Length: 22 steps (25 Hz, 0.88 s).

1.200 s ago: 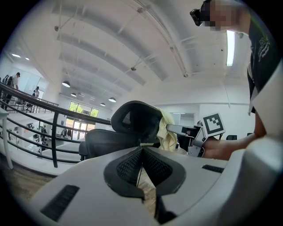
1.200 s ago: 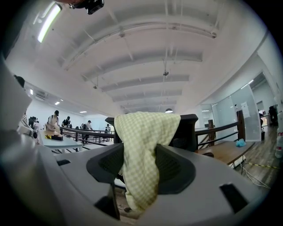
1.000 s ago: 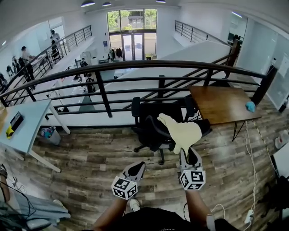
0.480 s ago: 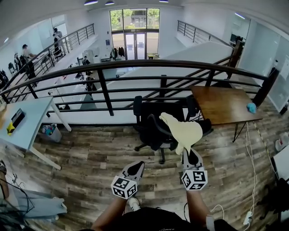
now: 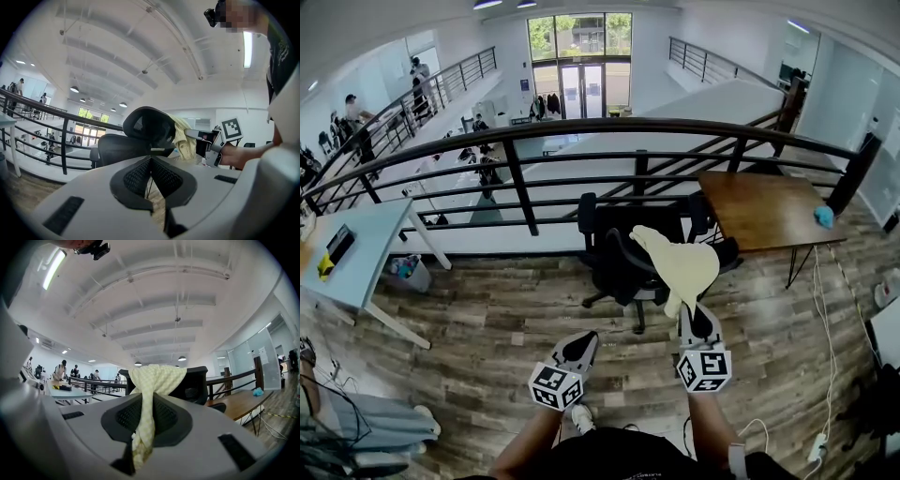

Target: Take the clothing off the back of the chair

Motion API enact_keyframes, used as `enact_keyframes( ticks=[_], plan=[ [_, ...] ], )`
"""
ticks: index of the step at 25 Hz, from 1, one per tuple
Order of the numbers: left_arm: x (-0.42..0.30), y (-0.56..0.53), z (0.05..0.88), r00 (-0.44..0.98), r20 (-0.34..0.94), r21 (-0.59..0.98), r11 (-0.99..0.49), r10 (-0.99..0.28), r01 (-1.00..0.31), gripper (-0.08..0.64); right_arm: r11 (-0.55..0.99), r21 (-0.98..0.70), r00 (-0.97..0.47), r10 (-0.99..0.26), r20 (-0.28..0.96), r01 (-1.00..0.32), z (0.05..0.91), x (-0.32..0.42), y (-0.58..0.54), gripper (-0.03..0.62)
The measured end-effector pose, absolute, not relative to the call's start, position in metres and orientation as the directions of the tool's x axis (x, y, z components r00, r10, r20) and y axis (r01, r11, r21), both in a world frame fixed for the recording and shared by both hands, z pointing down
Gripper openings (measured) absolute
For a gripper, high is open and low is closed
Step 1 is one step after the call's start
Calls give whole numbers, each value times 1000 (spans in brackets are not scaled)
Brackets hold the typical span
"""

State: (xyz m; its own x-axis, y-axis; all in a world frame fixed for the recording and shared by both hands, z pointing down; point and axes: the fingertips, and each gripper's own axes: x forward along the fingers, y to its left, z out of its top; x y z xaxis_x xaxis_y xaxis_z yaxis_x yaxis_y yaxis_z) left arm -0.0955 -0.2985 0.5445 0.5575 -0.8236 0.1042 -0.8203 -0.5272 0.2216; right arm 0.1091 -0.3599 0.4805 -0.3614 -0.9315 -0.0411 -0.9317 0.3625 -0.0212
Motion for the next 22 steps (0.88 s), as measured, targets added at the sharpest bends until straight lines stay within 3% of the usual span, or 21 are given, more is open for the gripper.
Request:
enact_keyframes(
  ticks=[22],
  plan=[
    [-54, -266, 549, 584, 116, 198, -558, -803, -806, 12, 403, 13, -404, -914, -39, -915, 488, 126, -299, 52]
  ],
)
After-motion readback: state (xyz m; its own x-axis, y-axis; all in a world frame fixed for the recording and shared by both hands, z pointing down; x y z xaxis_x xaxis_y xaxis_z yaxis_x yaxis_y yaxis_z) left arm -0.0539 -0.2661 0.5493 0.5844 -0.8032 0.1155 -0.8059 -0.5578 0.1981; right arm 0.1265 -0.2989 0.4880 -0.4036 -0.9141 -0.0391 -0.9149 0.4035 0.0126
